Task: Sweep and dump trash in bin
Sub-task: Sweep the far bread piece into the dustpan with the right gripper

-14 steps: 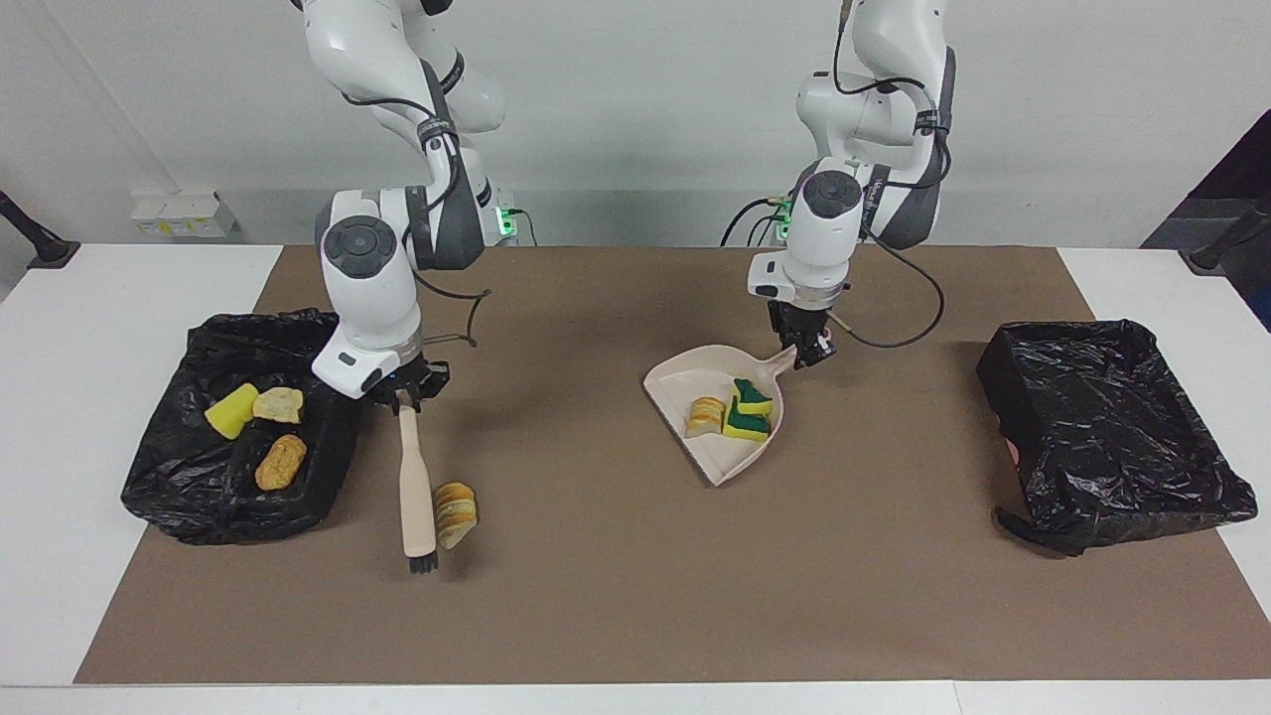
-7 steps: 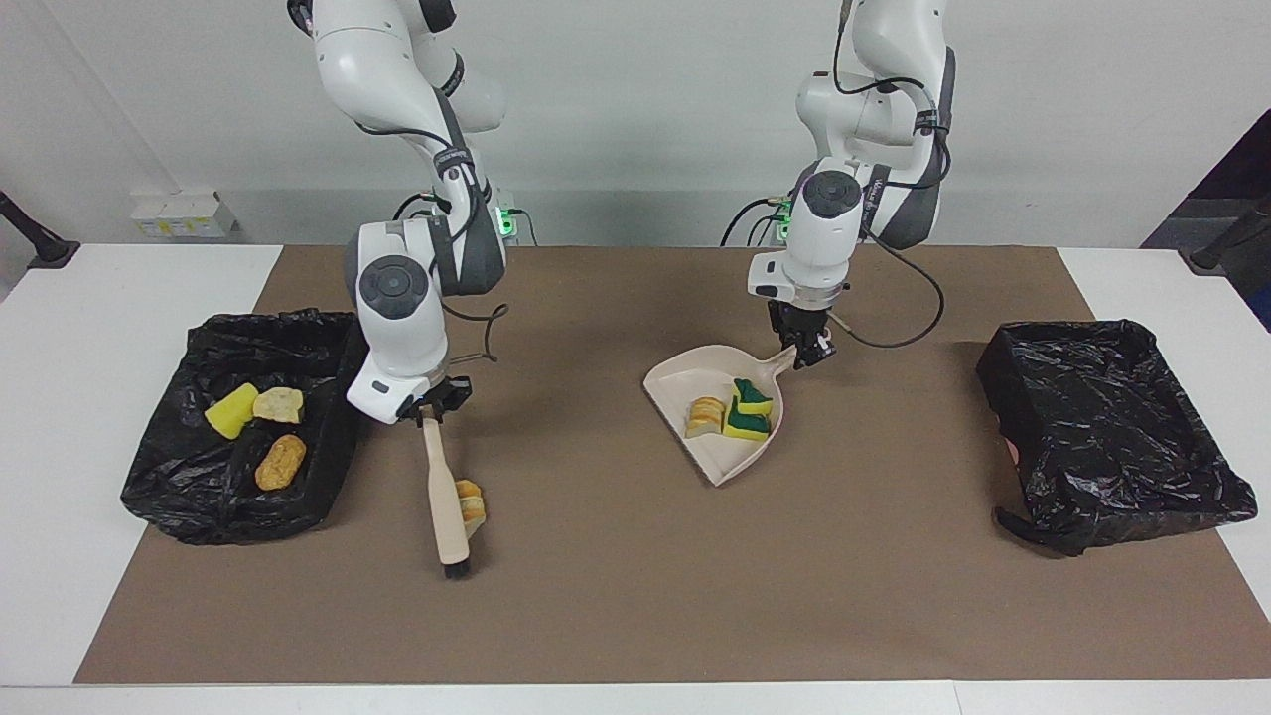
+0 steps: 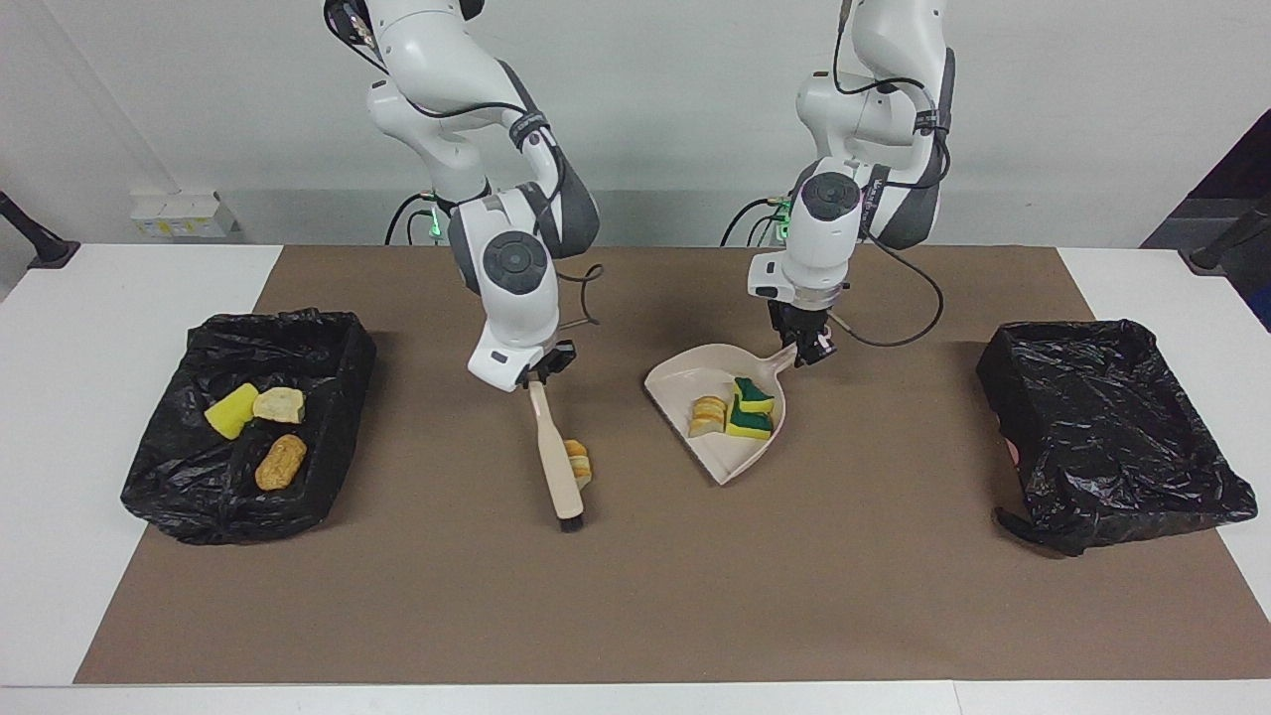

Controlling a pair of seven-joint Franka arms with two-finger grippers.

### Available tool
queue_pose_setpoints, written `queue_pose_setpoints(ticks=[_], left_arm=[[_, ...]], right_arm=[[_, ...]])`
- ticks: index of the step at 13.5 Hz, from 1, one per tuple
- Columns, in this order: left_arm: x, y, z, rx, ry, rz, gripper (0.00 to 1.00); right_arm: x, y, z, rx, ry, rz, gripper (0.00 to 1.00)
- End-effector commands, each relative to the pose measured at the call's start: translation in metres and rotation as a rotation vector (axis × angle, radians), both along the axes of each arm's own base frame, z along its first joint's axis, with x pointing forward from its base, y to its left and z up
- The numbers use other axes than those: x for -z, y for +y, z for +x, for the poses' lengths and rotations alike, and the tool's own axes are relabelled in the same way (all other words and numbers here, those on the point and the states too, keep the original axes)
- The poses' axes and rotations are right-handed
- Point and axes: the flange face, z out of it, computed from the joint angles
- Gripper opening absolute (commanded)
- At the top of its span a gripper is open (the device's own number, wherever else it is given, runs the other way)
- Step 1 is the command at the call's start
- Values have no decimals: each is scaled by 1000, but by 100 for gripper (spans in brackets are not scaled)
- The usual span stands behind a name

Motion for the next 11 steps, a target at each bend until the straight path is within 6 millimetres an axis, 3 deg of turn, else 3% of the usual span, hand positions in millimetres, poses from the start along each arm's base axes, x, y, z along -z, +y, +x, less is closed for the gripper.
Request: queue_pose_setpoints(ticks=[1, 3, 7, 9, 11], left_arm=[[4, 1, -16, -67, 103, -5, 0], [0, 1, -14, -62, 102, -7, 0], [-1, -2, -10, -67, 95, -10, 0], [0, -2, -10, -67, 98, -8, 0], [-1, -1, -10, -70, 95, -10, 0]], right_arm=[[2, 55, -33, 32, 46, 39, 0], [-3, 83, -51, 35, 68, 77, 0], [-14, 118, -84, 51, 101, 66, 0], [-24, 127, -94, 58, 116, 97, 0], [-50, 128, -107, 89, 140, 154, 0]])
